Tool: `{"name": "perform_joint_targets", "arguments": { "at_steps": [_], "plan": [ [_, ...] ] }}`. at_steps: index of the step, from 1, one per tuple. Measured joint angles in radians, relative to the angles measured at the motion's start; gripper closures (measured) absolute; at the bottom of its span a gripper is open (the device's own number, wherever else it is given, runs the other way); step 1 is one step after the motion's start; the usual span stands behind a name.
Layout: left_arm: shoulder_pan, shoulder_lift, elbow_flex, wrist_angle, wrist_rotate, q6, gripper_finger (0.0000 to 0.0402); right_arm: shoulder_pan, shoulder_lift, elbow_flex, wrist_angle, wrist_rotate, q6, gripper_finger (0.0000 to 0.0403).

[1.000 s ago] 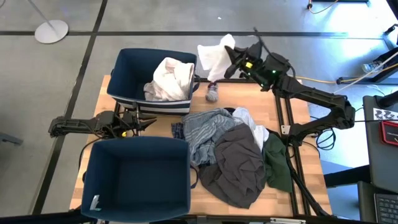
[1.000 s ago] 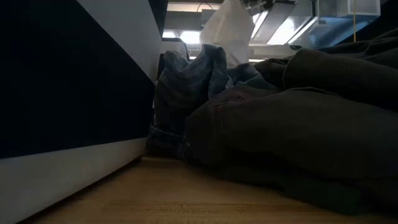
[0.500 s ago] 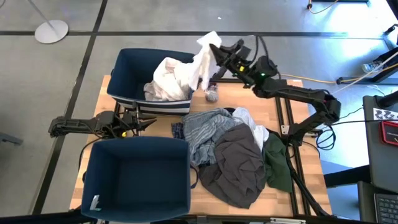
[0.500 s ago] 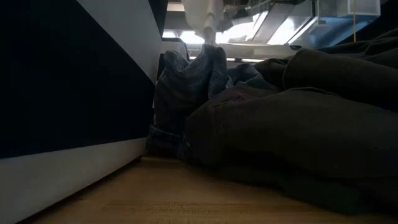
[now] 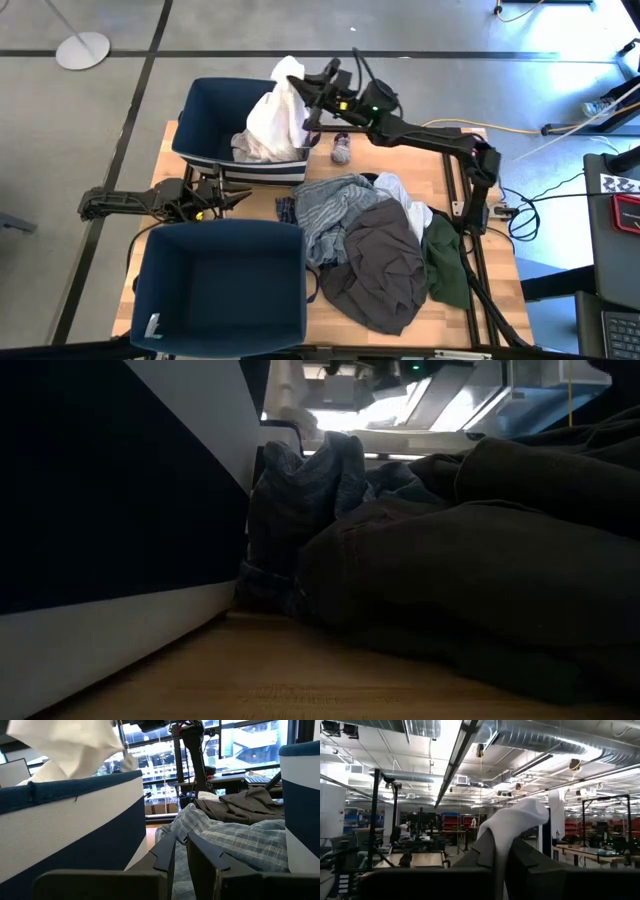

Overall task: Sort clothes
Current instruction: Put the white short pants into the top blue laundry organizer, then put the gray short pants into the bottom blue laundry organizer

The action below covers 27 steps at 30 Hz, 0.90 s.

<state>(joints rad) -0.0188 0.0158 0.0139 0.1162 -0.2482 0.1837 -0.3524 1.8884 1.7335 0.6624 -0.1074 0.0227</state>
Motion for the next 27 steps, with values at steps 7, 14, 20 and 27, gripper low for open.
{"name": "perform_joint_targets", "arguments": {
  "at_steps": [7,14,20,27],
  "plan": [
    [0.0,0.0,0.0,0.0,0.0,-0.001,0.0361,-0.001,0.07,0.135,-0.352,-0.049,0.027,0.0379],
    [0.0,0.0,0.0,0.0,0.0,-0.001,0.0361,-0.001,0.075,0.146,-0.434,-0.034,0.033,0.0358],
    [0.0,0.0,0.0,0.0,0.0,-0.001,0.0361,-0.001,0.075,0.146,-0.46,-0.033,0.075,0.0253],
    [0.0,0.0,0.0,-0.001,0.0,-0.021,0.0361,0.0,0.061,0.146,-0.462,-0.065,0.079,0.014]
  ]
}}
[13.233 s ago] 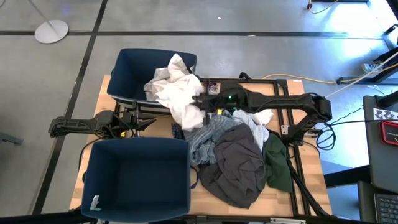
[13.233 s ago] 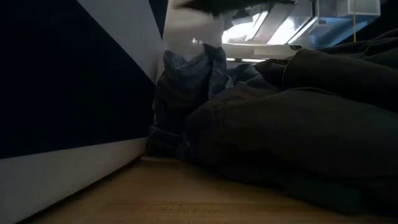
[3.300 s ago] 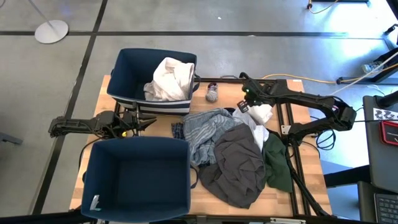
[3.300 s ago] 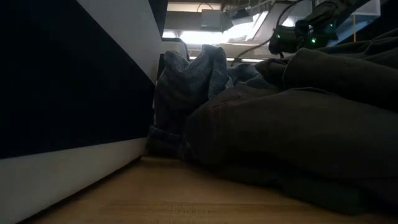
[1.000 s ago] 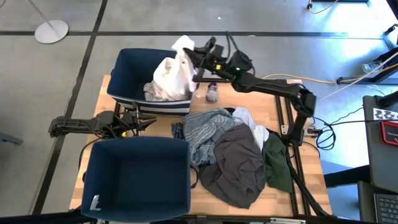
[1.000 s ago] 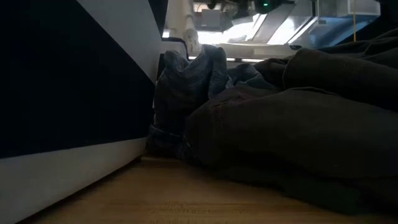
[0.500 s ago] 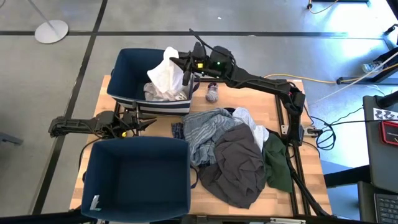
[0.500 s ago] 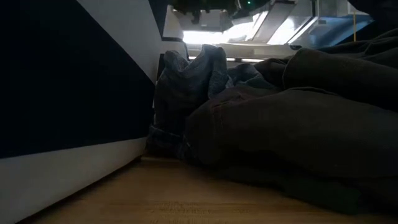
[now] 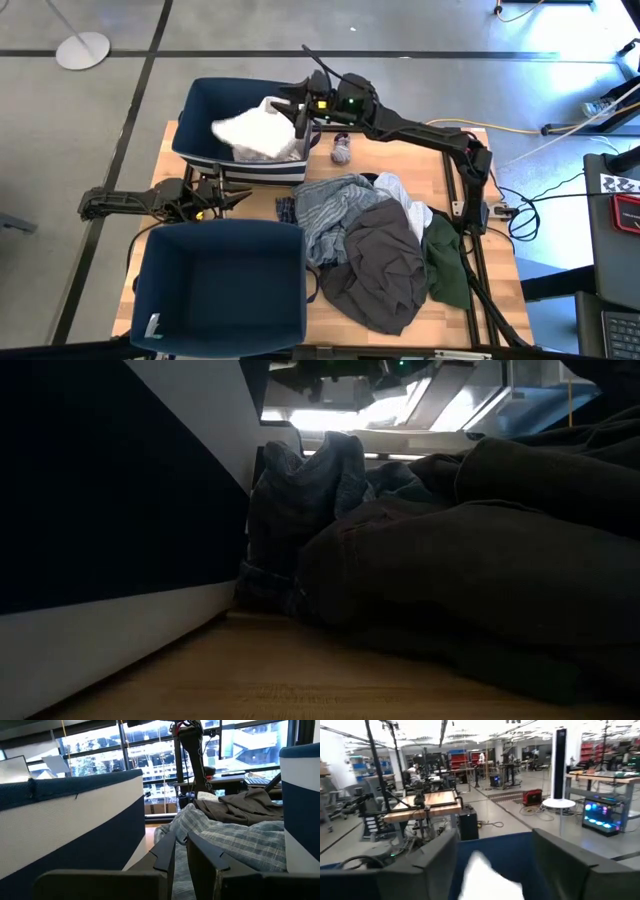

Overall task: Sort clothes
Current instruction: Put the gray short pants into the bottom blue laundry organizer

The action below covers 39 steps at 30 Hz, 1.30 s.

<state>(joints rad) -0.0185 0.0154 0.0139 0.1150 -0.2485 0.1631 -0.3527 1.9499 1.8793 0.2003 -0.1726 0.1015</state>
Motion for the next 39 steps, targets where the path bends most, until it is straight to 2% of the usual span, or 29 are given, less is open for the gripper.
{"name": "perform_joint_targets", "arguments": {
  "at_steps": [5,10,15,21,25,28,33,39],
  "plan": [
    [0.0,0.0,0.0,-0.001,0.0,-0.006,0.0361,0.0,-0.047,0.0,-0.084,-0.04,0.004,0.0111],
    [0.0,0.0,0.0,-0.001,0.0,-0.006,0.0361,0.024,-0.137,0.0,-0.278,-0.051,-0.057,0.0113],
    [0.0,0.0,0.0,-0.002,0.0,-0.01,0.0361,0.107,-0.236,0.0,-0.508,0.052,-0.137,0.0122],
    [0.0,0.0,0.0,-0.002,0.0,-0.032,0.0361,0.246,-0.345,0.0,-0.813,0.261,-0.177,0.0123],
    [0.0,0.0,0.0,-0.002,0.0,-0.033,0.0361,0.36,-0.381,0.0,-0.999,0.377,-0.13,0.0123],
    [0.0,0.0,0.0,-0.002,0.0,-0.033,0.0361,0.452,-0.389,0.0,-1.113,0.407,-0.075,0.0123],
    [0.0,0.0,0.0,-0.002,0.0,-0.033,0.0361,0.6,-0.378,-0.015,-1.226,0.48,0.014,0.0123],
    [0.0,0.0,0.0,-0.002,0.0,-0.029,0.0361,0.727,-0.373,-0.11,-1.243,0.536,0.127,0.0123]
  ]
}}
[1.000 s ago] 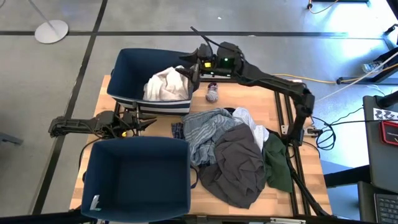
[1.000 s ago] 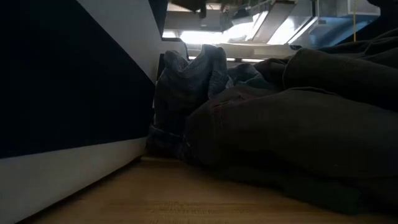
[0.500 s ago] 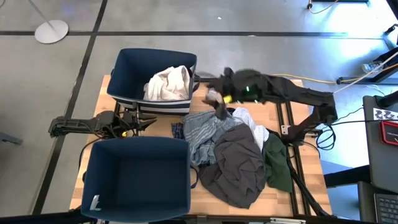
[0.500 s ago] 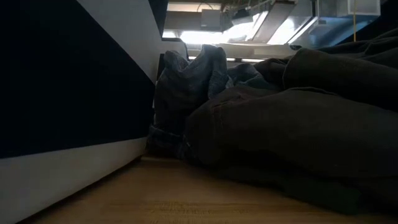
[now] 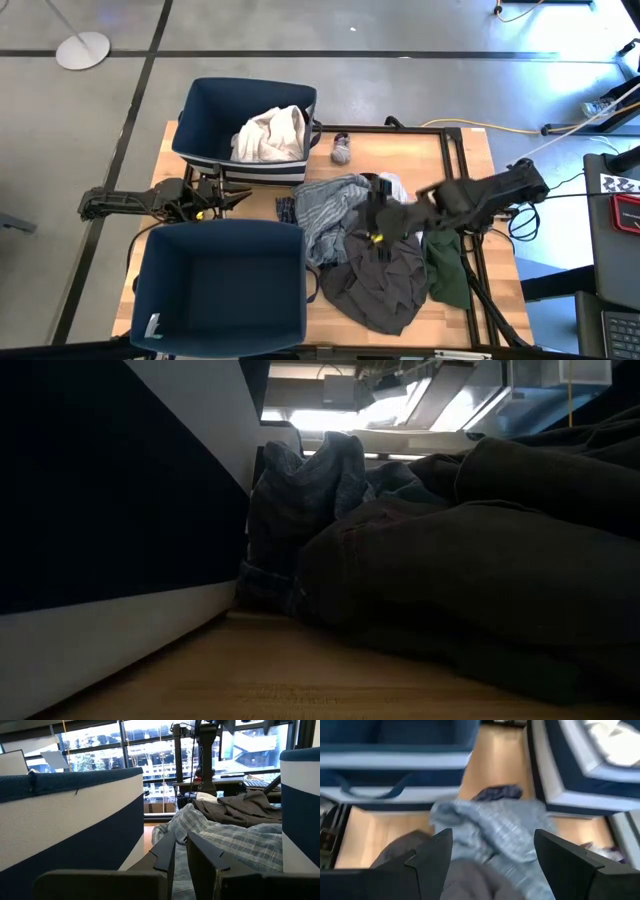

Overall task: Sort clothes
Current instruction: Put the gray short pants into the bottom blue laundry organizer

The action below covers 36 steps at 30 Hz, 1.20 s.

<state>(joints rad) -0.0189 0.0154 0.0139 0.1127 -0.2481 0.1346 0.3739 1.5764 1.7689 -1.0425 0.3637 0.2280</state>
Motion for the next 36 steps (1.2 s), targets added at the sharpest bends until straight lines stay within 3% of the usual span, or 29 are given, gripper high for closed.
{"name": "perform_joint_targets", "arguments": {
  "at_steps": [7,11,14,20,25,31,36],
  "plan": [
    [0.0,0.0,0.0,0.002,0.0,0.004,0.0361,0.046,0.001,-0.145,-0.008,0.125,0.084,0.0123],
    [0.0,0.0,0.0,0.002,0.0,0.006,0.0361,0.013,0.001,-0.204,-0.005,0.238,0.082,0.0123],
    [0.0,0.0,0.0,0.003,0.0,0.018,0.0361,-0.031,0.001,-0.238,-0.001,0.252,0.082,0.0123],
    [0.0,0.0,0.0,0.003,0.0,0.026,0.0361,-0.096,0.001,-0.277,0.08,0.154,0.083,0.0123],
    [0.0,0.0,0.0,0.003,0.0,0.025,0.0361,-0.107,0.001,-0.277,0.072,0.009,0.085,0.0123],
    [0.0,0.0,0.0,0.002,0.0,0.022,0.0361,-0.058,0.001,-0.277,0.072,-0.1,0.091,0.0123],
    [0.0,0.0,0.0,0.002,0.0,0.008,0.0361,-0.01,0.007,-0.307,0.076,-0.131,0.118,0.0123]
  ]
}}
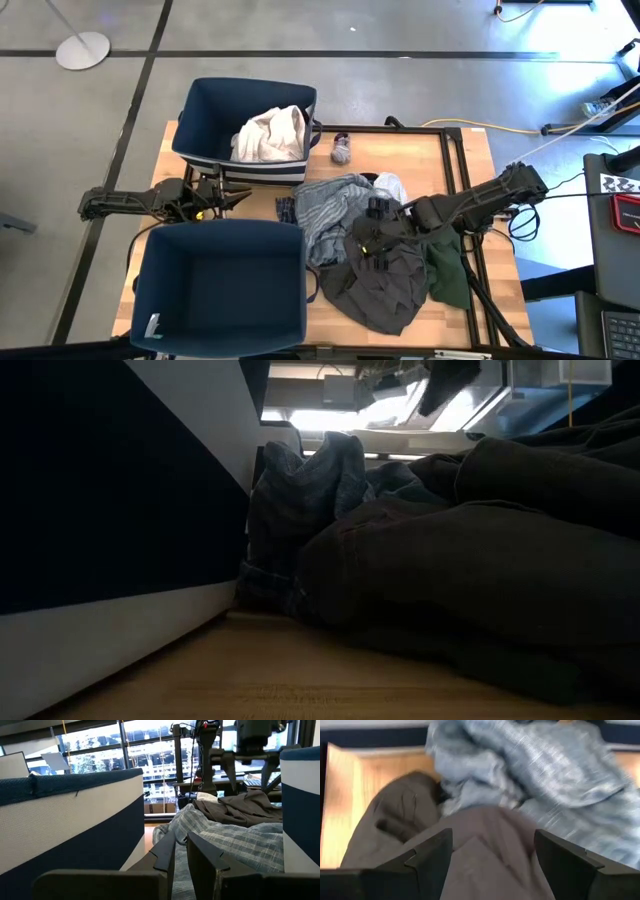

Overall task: Sort clothes
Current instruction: Put the gray short pants into the bottom blue laundry organizer

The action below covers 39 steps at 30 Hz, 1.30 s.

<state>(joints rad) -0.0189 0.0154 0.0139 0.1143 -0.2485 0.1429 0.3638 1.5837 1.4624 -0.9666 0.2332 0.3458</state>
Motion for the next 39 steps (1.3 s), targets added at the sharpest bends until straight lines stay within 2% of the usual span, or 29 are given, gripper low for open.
{"name": "perform_joint_targets", "arguments": {
  "at_steps": [9,16,20,29,35,39],
  "plan": [
    [0.0,0.0,0.0,0.0,0.0,0.014,0.0361,0.071,0.001,-0.091,0.057,0.035,0.094,0.0123],
    [0.0,0.0,0.0,-0.001,0.0,0.014,0.0361,0.124,0.001,-0.08,0.072,-0.027,0.228,0.0123],
    [0.0,0.0,0.0,-0.001,0.0,0.03,0.0361,0.178,0.003,-0.08,0.171,-0.03,0.282,0.0123],
    [0.0,0.0,0.0,0.001,0.0,0.074,0.0361,0.271,0.056,-0.076,0.326,0.042,0.413,0.0123],
    [0.0,0.0,0.0,0.002,0.0,0.074,0.0361,0.345,0.125,-0.007,0.308,0.113,0.519,0.0123],
    [0.0,0.0,0.0,0.001,0.0,0.098,0.0361,0.35,0.167,0.028,0.206,0.172,0.525,0.0123]
  ]
}}
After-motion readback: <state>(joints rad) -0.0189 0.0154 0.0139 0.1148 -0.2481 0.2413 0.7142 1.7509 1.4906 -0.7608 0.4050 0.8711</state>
